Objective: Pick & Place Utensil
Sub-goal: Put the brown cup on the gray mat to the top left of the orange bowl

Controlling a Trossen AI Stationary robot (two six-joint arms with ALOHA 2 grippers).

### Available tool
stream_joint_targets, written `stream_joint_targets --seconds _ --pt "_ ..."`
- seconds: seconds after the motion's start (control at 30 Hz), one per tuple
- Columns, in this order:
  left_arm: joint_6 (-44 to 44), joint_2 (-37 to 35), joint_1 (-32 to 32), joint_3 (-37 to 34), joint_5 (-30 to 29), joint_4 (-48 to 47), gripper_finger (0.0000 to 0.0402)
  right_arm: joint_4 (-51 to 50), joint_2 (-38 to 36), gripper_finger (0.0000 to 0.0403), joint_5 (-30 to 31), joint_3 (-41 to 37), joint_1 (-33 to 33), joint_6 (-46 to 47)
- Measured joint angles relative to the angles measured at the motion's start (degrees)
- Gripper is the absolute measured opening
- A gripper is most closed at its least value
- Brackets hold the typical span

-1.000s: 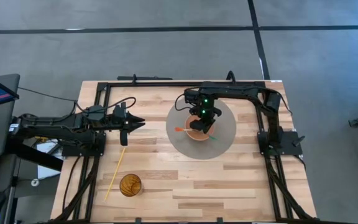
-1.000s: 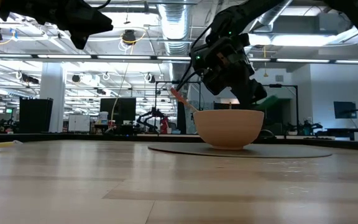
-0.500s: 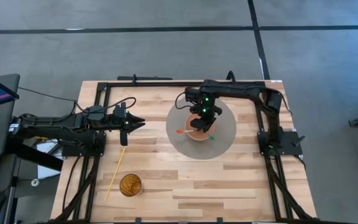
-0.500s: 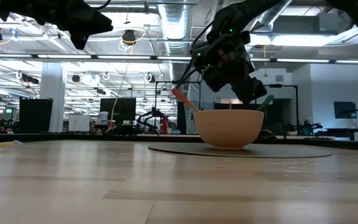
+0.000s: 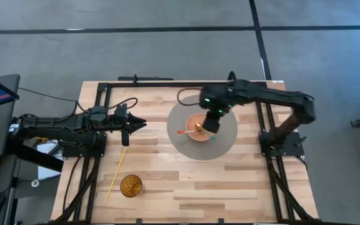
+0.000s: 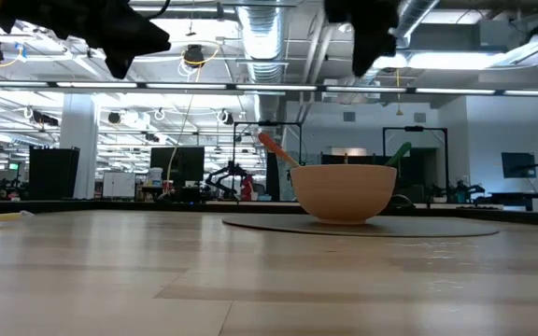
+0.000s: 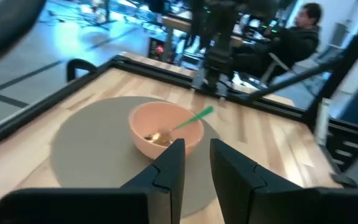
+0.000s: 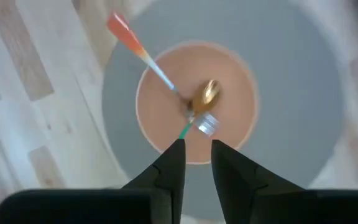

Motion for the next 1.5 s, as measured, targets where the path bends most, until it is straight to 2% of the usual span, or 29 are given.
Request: stream_joint_targets --seconds 0.07,0.17,0.33,0.43,0.53,0.67,0.83,0.97,1.13,1.23,1.37,1.5 --pt "0.0 -0.14 0.0 0.0 -2.32 -0.02 0.0076 3.3 -4.34 0.0072 1.11 -2.55 2.74 -2.23" --pt "-0.15 -0.43 0.02 0.0 -4.31 0.0 0.0076 9.26 -10.91 0.0072 -0.41 -8.79 6.52 -5.75" --pt "-2.51 -0.48 0.02 0.0 -3.59 -0.11 0.0076 25.18 -22.79 0.0072 -1.92 -25.58 9.73 -5.91" --pt "-2.56 -0.46 0.02 0.37 -1.78 -0.82 0.0076 39.05 -29.27 0.0072 -1.73 -37.99 10.2 -5.63" --pt "-2.59 -0.12 -0.16 2.09 0.85 -0.84 0.0076 57.17 -33.67 0.0072 -1.78 -49.71 10.78 -5.01" --pt "-0.73 2.4 -1.92 6.39 4.57 -0.85 0.0076 71.78 -35.59 0.0072 -1.93 -59.8 11.59 -7.96" --pt "6.71 9.91 -6.57 14.34 4.62 -6.02 0.0076 72.84 -35.72 0.0072 -1.9 -60.71 11.3 -8.66" --pt "11.18 18.31 -10.69 23.4 -0.16 -19.53 0.0076 73.47 -35.73 0.0072 -1.92 -60.71 11.33 -9.81" --pt "11.1 26.31 -15.75 34.44 -0.74 -36.83 0.0076 73.97 -35.71 0.0072 -1.91 -60.71 11.3 -10.0" --pt "9.05 28.28 -18.83 37.83 0.72 -42.57 0.0076 73.89 -35.71 0.0072 -1.91 -60.71 11.3 -10.0" --pt "1.29 28.5 -22.22 38.21 4.42 -45.23 0.0076 73.63 -35.71 0.0072 -1.93 -60.71 11.3 -10.0" --pt "-6.09 28.5 -25.15 38.19 4.49 -48.18 0.0076 72.87 -35.67 0.0072 -1.93 -60.71 11.33 -10.0"
